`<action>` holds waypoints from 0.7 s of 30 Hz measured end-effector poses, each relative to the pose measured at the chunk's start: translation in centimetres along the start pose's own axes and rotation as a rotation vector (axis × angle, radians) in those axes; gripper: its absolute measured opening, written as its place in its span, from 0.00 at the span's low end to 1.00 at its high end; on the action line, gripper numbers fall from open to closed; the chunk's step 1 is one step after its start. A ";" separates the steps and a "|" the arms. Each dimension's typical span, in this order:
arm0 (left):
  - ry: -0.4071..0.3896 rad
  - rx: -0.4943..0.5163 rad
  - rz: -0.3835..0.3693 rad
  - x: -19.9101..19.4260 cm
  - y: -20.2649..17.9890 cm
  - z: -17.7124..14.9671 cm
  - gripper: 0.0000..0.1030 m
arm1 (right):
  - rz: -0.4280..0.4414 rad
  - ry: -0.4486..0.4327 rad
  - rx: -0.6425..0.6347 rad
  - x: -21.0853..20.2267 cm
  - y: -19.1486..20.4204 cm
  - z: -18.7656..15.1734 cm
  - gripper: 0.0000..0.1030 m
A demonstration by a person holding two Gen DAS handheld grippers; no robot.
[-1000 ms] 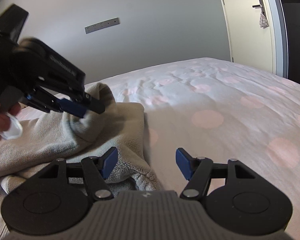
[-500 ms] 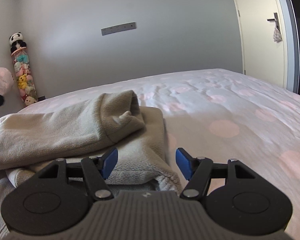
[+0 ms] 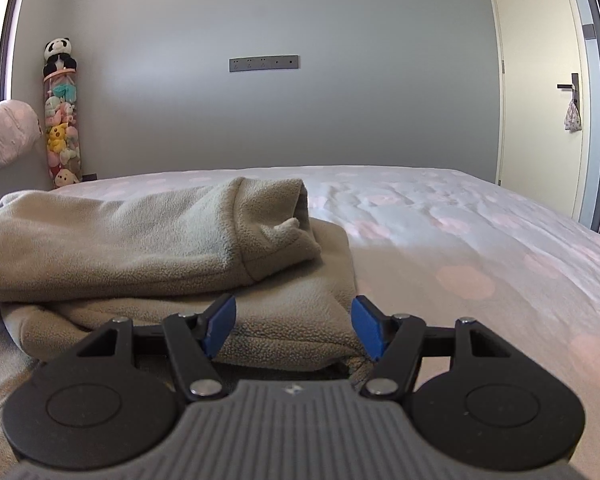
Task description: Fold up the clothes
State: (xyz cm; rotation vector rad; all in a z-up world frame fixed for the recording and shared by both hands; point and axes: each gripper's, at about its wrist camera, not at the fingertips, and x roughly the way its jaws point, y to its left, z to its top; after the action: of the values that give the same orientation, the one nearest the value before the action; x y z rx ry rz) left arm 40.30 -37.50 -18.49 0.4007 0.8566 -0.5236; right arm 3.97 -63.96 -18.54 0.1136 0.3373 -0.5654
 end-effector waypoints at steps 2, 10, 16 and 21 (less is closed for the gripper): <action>0.017 -0.027 -0.018 1.7 0.8 -0.1 0.37 | -0.004 0.007 -0.015 0.3 0.3 -0.2 0.65; 0.011 -0.050 -0.057 6.4 1.9 2.4 0.25 | -0.004 0.025 -0.049 0.9 0.8 -0.7 0.67; 0.057 0.001 -0.031 10.0 1.3 5.1 0.12 | -0.001 0.042 -0.060 1.2 0.9 -1.0 0.69; 0.045 -0.096 0.049 10.6 3.4 6.6 0.12 | 0.004 0.045 -0.051 1.3 0.8 -1.0 0.69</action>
State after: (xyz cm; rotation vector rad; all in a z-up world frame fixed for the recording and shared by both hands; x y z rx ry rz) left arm 52.02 -41.10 -22.56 0.3457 0.9096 -0.4281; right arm 5.11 -63.75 -19.91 0.0782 0.3946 -0.5503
